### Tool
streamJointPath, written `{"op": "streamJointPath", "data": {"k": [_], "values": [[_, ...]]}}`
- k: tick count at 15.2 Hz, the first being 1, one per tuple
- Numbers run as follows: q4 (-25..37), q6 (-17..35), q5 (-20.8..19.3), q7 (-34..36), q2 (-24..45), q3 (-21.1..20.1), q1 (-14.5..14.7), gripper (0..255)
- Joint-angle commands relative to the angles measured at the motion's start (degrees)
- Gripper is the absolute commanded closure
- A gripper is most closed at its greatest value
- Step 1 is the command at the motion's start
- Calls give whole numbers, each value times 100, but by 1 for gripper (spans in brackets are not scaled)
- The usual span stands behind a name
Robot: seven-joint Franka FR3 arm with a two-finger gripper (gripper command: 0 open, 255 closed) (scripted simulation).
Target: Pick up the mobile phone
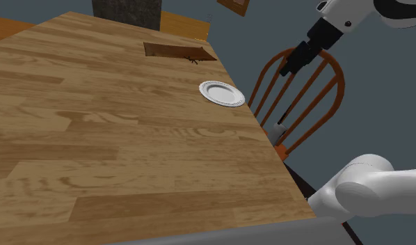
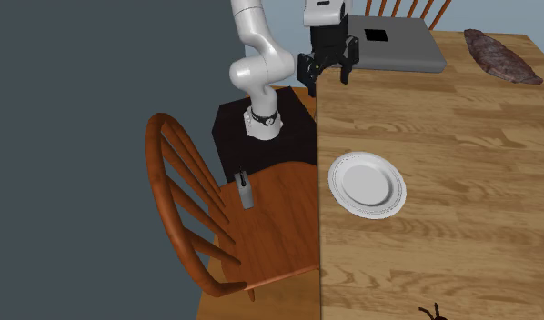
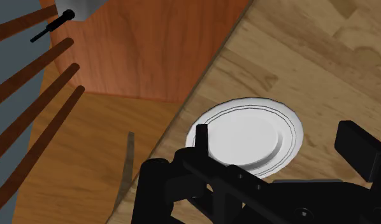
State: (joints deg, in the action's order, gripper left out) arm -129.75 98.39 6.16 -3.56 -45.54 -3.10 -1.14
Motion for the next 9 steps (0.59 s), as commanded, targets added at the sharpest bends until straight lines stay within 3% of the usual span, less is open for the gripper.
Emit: {"op": "streamJointPath", "data": {"k": [1,9], "values": [[0,0,0,0,0,0,0,0],[-1109,754,-406,-549,-40,522,-306,0]]}}
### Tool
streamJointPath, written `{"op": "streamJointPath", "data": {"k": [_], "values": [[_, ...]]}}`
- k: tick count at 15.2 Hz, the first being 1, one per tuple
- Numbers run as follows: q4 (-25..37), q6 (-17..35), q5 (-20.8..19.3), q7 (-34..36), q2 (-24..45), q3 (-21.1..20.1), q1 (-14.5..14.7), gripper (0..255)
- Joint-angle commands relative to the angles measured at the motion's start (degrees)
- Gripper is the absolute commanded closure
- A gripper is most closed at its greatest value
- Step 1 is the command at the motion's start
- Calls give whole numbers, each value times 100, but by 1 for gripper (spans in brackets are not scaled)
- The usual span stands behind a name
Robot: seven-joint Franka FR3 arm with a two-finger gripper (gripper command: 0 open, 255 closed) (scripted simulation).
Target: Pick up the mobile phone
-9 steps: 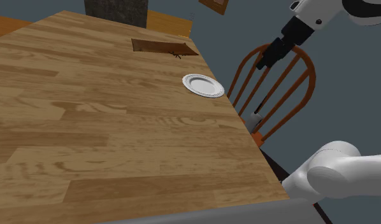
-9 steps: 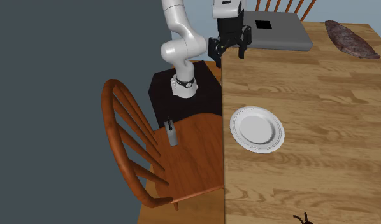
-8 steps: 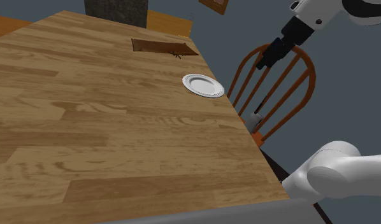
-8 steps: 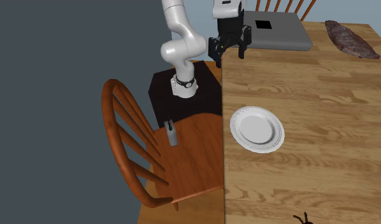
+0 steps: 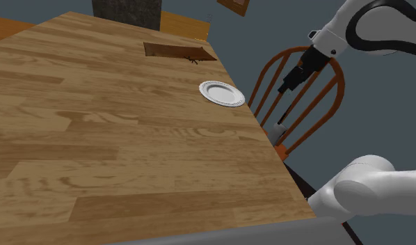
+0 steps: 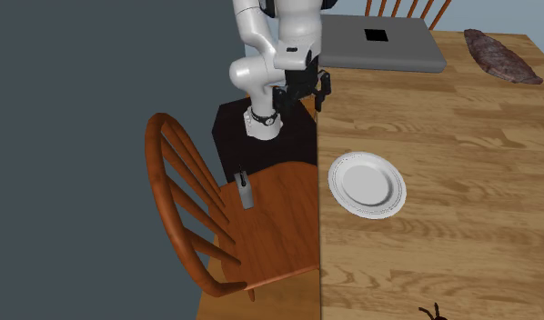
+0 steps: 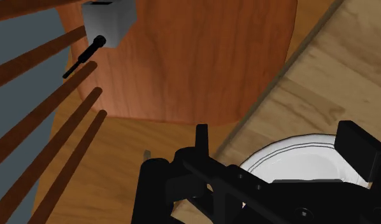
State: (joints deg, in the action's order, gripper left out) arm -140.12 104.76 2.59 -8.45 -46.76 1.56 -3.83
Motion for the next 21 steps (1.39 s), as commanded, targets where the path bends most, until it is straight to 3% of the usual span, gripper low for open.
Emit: {"op": "streamJointPath", "data": {"k": [1,10,21], "values": [[-191,219,-107,-128,101,126,-82,0],[-1053,1248,-677,-747,559,800,-561,0],[-1479,2689,-1324,-1456,1828,1669,-1137,0]]}}
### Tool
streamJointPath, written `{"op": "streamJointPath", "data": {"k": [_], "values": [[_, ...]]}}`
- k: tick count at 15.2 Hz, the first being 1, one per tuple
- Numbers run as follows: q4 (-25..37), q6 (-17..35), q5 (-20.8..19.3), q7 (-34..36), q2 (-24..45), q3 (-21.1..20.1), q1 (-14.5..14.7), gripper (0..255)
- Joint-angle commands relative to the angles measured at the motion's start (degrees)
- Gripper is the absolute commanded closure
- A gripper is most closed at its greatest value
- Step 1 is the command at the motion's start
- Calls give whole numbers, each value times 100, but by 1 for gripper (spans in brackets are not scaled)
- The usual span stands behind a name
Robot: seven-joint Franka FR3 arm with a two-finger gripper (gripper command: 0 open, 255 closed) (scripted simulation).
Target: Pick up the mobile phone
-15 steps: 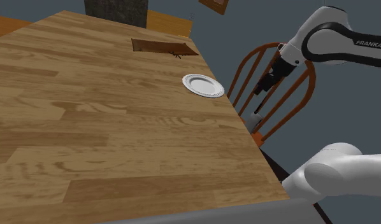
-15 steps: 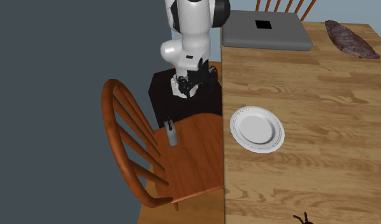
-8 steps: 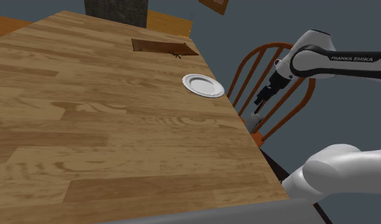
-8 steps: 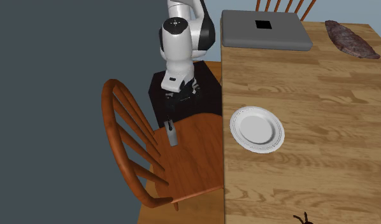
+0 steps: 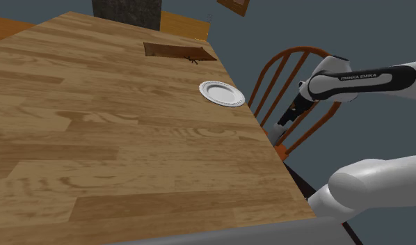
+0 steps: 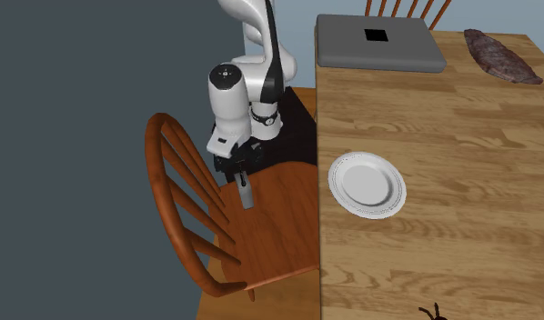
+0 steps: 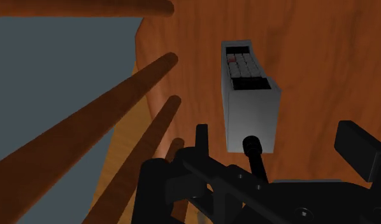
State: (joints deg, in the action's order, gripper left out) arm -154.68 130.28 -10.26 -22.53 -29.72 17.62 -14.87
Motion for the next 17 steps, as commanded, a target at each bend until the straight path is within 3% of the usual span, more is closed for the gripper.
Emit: {"op": "streamJointPath", "data": {"k": [1,7,9,10,17], "values": [[-67,235,-42,-52,177,78,-31,0],[-321,895,-46,-83,585,183,-4,0],[-322,895,-46,-83,585,182,-5,0],[-331,896,-52,-88,576,187,-12,255],[-322,879,-51,-88,569,185,-12,255]]}}
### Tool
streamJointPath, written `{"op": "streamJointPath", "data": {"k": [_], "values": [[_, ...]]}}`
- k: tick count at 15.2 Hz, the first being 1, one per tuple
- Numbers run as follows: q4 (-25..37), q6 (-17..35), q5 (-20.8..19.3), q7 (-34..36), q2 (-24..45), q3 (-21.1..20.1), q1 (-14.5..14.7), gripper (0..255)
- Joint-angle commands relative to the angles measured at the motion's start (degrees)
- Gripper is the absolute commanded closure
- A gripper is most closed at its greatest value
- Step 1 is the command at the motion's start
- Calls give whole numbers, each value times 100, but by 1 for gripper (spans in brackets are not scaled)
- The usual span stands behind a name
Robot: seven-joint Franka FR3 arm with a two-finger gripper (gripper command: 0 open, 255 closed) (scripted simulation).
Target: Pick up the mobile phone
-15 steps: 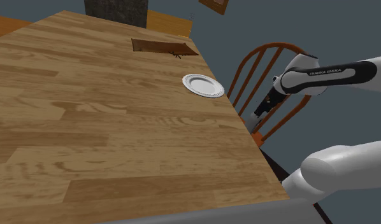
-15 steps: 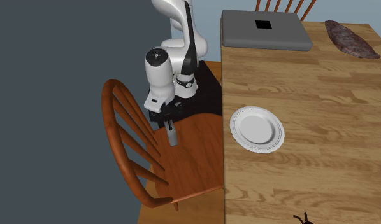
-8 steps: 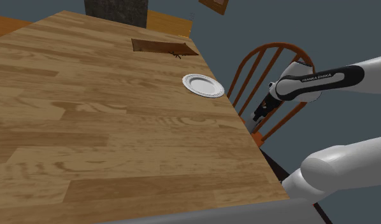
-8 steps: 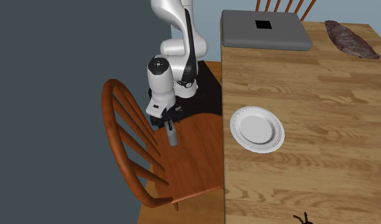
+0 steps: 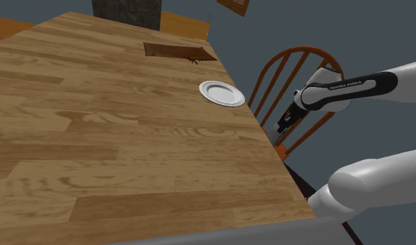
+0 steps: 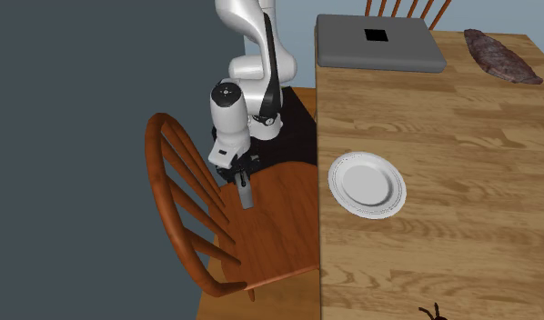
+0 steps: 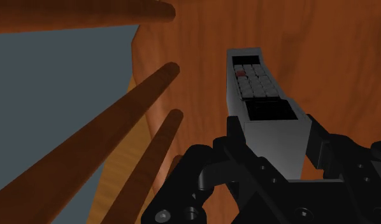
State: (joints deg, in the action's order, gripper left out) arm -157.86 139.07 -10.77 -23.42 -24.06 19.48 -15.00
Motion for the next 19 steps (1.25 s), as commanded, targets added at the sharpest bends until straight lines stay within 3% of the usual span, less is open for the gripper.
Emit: {"op": "streamJointPath", "data": {"k": [1,19], "values": [[-3,1,0,-1,6,1,0,255],[666,-1450,51,55,-780,-229,-20,255]]}}
